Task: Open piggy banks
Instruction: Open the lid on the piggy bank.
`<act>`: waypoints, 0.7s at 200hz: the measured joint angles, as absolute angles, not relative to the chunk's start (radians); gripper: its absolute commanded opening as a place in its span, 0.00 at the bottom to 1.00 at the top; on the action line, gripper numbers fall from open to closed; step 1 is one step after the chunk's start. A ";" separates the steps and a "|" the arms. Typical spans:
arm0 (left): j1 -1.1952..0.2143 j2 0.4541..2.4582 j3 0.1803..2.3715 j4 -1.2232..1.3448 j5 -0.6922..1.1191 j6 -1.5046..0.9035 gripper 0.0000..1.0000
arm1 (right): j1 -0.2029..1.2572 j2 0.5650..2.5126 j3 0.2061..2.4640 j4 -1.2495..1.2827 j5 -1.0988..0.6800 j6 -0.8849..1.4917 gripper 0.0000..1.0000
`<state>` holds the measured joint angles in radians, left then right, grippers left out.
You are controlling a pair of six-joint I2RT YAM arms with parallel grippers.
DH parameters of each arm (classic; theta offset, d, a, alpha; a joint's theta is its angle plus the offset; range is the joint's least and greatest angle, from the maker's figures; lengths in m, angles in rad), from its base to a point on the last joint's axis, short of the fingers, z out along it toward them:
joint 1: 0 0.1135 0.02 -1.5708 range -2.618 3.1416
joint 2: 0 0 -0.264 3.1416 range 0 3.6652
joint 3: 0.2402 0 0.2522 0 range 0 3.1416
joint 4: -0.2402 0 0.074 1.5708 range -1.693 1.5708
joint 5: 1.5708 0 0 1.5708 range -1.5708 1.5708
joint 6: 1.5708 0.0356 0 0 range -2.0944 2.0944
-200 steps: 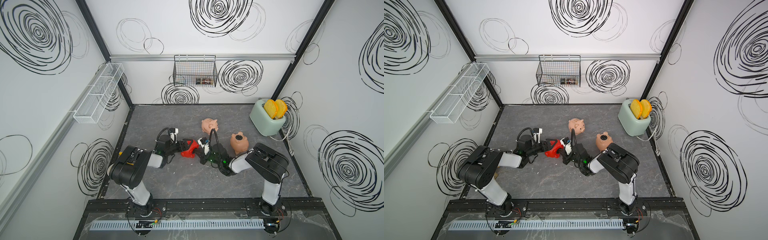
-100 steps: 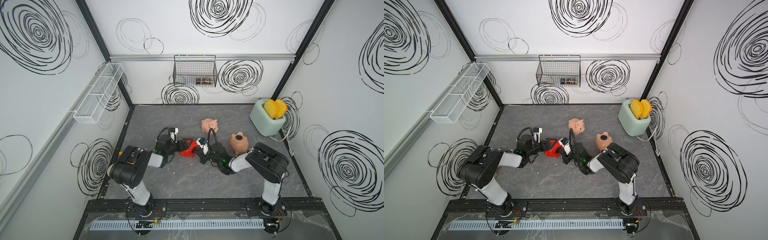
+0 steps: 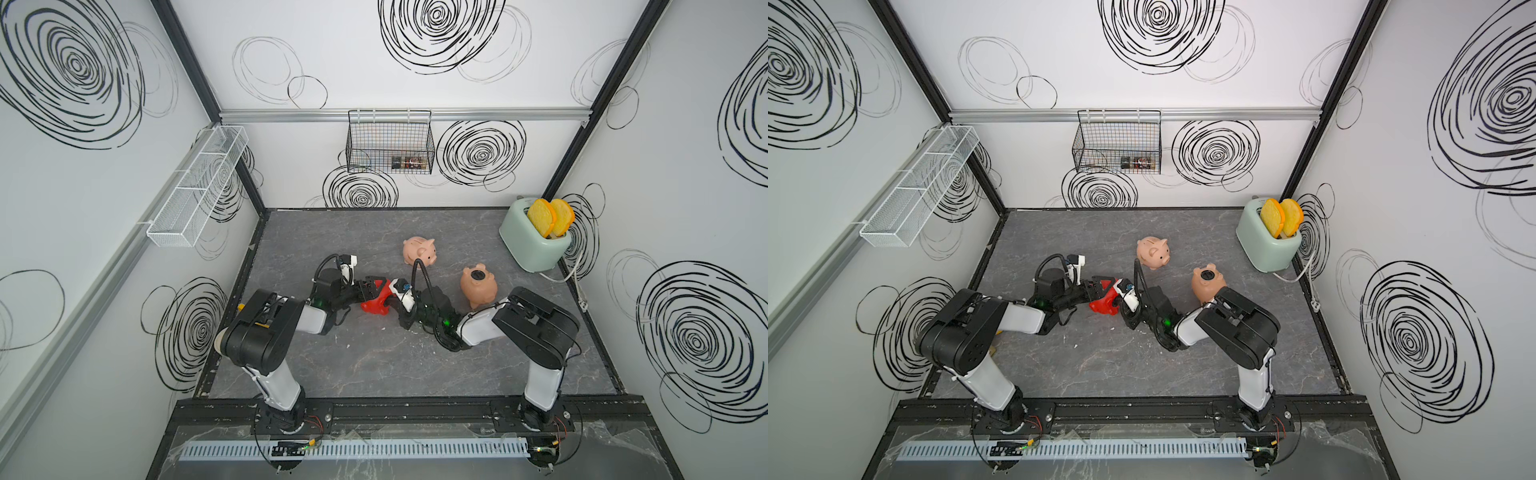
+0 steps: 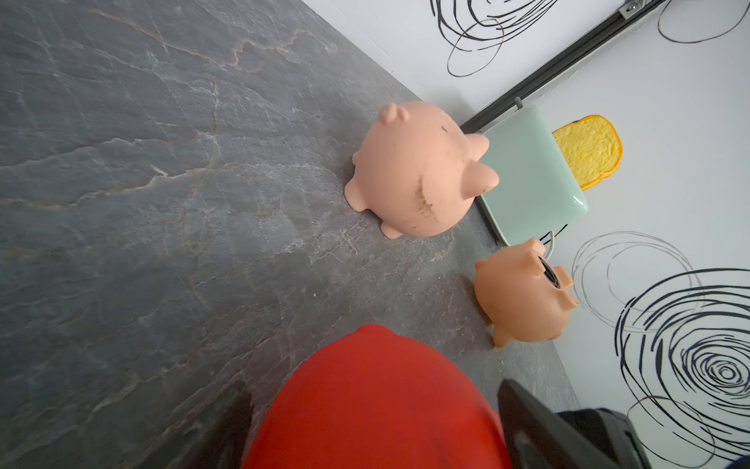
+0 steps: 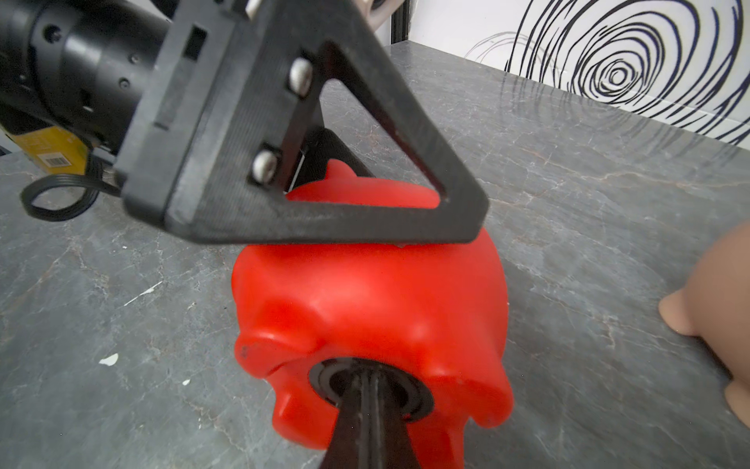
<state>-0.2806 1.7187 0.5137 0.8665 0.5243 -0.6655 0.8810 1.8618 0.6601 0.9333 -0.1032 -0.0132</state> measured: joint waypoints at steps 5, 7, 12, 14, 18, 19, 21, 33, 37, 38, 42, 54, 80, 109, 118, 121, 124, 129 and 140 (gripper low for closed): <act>-0.281 1.719 0.514 0.867 0.526 -0.665 0.96 | 0.883 1.860 0.660 0.929 -0.098 -0.016 0.00; -0.281 1.719 0.514 0.867 0.527 -0.665 0.96 | 0.884 1.859 0.660 0.928 -0.096 -0.017 0.00; -0.281 1.719 0.514 0.867 0.527 -0.666 0.96 | 0.886 1.857 0.660 0.925 -0.091 -0.019 0.00; -0.281 1.719 0.514 0.867 0.527 -0.666 0.96 | 0.886 1.856 0.660 0.924 -0.089 -0.020 0.00; -0.281 1.720 0.514 0.867 0.528 -0.666 0.96 | 0.888 1.854 0.660 0.921 -0.084 -0.020 0.00; -0.281 1.720 0.514 0.867 0.529 -0.666 0.96 | 0.889 1.853 0.660 0.920 -0.082 -0.020 0.00; -0.281 1.720 0.514 0.867 0.530 -0.666 0.96 | 0.889 1.853 0.660 0.918 -0.081 -0.021 0.00; -0.281 1.721 0.514 0.867 0.535 -0.667 0.96 | 0.895 1.845 0.658 0.907 -0.065 -0.023 0.00; -0.281 1.721 0.514 0.867 0.537 -0.667 0.96 | 0.897 1.843 0.657 0.905 -0.060 -0.024 0.00; -0.281 1.721 0.514 0.867 0.537 -0.667 0.96 | 0.898 1.843 0.657 0.904 -0.059 -0.024 0.00; -0.281 1.721 0.514 0.867 0.539 -0.667 0.96 | 0.899 1.841 0.657 0.902 -0.055 -0.024 0.00; -0.281 1.723 0.514 0.867 0.545 -0.669 0.96 | 0.905 1.833 0.652 0.897 -0.040 -0.024 0.00; -0.286 1.723 0.514 0.865 0.557 -0.670 0.96 | 0.915 1.818 0.636 0.894 -0.017 -0.024 0.00; -0.290 1.723 0.514 0.864 0.565 -0.670 0.96 | 0.926 1.812 0.622 0.901 0.004 -0.031 0.00; -0.290 1.723 0.514 0.864 0.567 -0.670 0.96 | 0.930 1.812 0.617 0.907 0.012 -0.038 0.00; -0.290 1.723 0.514 0.864 0.569 -0.670 0.96 | 0.932 1.812 0.615 0.912 0.016 -0.043 0.00; -0.291 1.723 0.514 0.863 0.570 -0.670 0.96 | 0.933 1.812 0.613 0.914 0.019 -0.046 0.00; -0.292 1.723 0.514 0.863 0.572 -0.670 0.96 | 0.937 1.812 0.609 0.920 0.027 -0.053 0.00; -0.294 1.723 0.514 0.863 0.572 -0.670 0.96 | 0.944 1.812 0.603 0.929 0.043 -0.070 0.00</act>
<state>-0.2939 1.7233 0.5140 0.8627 0.5724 -0.6697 0.9443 1.8122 0.6025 0.9291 0.0425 -0.0696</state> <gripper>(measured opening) 0.963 0.058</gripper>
